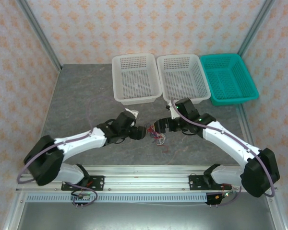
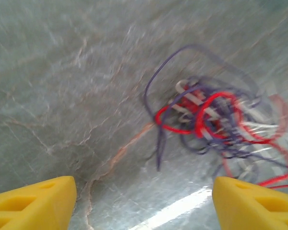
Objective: Untangle the cables
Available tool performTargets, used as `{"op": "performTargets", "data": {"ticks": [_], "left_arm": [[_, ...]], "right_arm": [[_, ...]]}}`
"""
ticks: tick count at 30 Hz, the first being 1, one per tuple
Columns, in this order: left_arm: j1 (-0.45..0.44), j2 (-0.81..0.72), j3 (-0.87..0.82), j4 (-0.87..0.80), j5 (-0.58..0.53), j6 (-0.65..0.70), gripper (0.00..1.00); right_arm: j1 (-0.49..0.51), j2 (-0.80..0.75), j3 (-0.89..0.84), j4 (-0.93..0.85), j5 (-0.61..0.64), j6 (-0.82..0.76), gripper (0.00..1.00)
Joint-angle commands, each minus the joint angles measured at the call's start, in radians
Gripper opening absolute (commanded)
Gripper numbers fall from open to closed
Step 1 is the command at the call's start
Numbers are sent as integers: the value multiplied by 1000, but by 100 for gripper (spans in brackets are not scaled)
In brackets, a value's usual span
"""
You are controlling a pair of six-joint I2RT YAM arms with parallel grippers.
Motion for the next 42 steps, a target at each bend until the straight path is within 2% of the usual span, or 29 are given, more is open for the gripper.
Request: {"op": "performTargets", "data": {"ticks": [1, 5, 7, 8, 10, 11, 16, 22, 23, 26, 28, 31, 34, 37, 40, 42], "left_arm": [[-3, 77, 41, 66, -35, 18, 74], [-3, 176, 86, 117, -11, 39, 65], [-5, 216, 98, 141, 20, 39, 57], [-5, 230, 97, 155, 22, 33, 46], [-5, 241, 94, 168, 22, 22, 12], [-4, 237, 90, 170, 21, 19, 0], [-5, 165, 49, 192, 33, 14, 0], [-5, 109, 26, 210, 91, 5, 0], [-5, 95, 20, 212, 86, -1, 0], [-5, 39, 18, 174, 51, -7, 0], [-3, -17, 17, 132, 5, -15, 0], [16, -100, 32, 32, -86, -30, 0], [74, -185, 42, -66, -150, -68, 0], [187, -266, 37, -155, -172, -111, 0], [320, -345, 21, -219, -143, -165, 0], [373, -392, 4, -230, -128, -168, 0]], "right_arm": [[15, -7, 9, -43, 54, -16, 99], [21, -21, -29, -17, 61, 13, 99], [22, -23, -40, 0, 77, 32, 99], [23, -22, -46, 10, 84, 43, 99], [23, -16, -60, 42, 91, 66, 99], [25, -8, -72, 64, 100, 75, 99], [103, 73, -82, 133, 296, 107, 99], [169, 235, -81, 361, 317, 132, 99], [171, 268, -83, 391, 339, 148, 95], [171, 356, -77, 412, 385, 156, 68], [171, 382, -85, 395, 465, 178, 54], [162, 398, -95, 330, 600, 274, 44], [120, 400, -114, 263, 629, 387, 44], [65, 378, -178, 274, 600, 467, 47], [20, 350, -238, 287, 593, 516, 54], [-2, 338, -255, 277, 594, 527, 55]]}}
